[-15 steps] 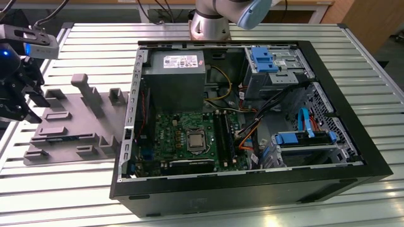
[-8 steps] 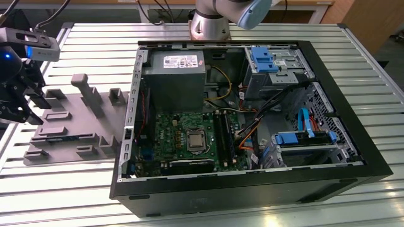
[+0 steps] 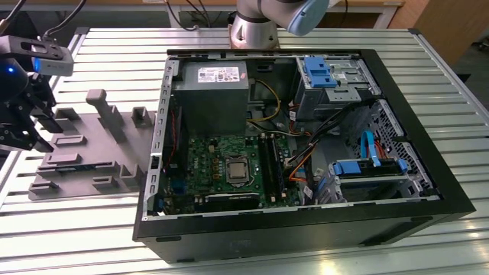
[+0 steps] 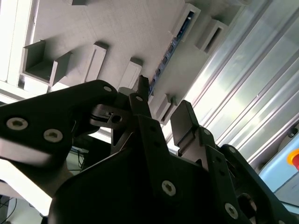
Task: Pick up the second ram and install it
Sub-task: 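Pick up the second ram and move it above second insertion slot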
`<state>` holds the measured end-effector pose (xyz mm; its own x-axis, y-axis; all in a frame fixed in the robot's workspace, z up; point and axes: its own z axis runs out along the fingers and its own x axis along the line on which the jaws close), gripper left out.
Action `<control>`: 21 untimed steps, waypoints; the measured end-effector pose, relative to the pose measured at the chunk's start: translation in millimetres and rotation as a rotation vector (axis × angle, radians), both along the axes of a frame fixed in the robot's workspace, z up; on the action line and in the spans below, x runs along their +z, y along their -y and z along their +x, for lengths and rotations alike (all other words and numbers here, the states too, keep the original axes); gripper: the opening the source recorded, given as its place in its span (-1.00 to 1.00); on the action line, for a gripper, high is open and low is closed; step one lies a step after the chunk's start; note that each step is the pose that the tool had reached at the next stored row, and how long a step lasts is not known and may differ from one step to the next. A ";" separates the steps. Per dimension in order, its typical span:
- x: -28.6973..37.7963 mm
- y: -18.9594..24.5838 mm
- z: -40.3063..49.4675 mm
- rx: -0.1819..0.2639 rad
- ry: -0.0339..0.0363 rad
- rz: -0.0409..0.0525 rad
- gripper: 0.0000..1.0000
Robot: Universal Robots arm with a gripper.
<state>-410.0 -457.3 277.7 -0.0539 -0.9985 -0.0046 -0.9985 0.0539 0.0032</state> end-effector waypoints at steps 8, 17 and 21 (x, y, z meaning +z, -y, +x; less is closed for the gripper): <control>-2.2 0.0 0.0 0.000 0.0000 -0.0001 -0.07; -4.2 0.0 0.0 0.000 -0.0001 -0.0001 -0.07; -4.6 0.0 0.0 0.000 0.0001 0.0000 -0.07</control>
<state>-410.0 -457.3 273.1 -0.0539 -0.9985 -0.0046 -0.9985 0.0539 0.0032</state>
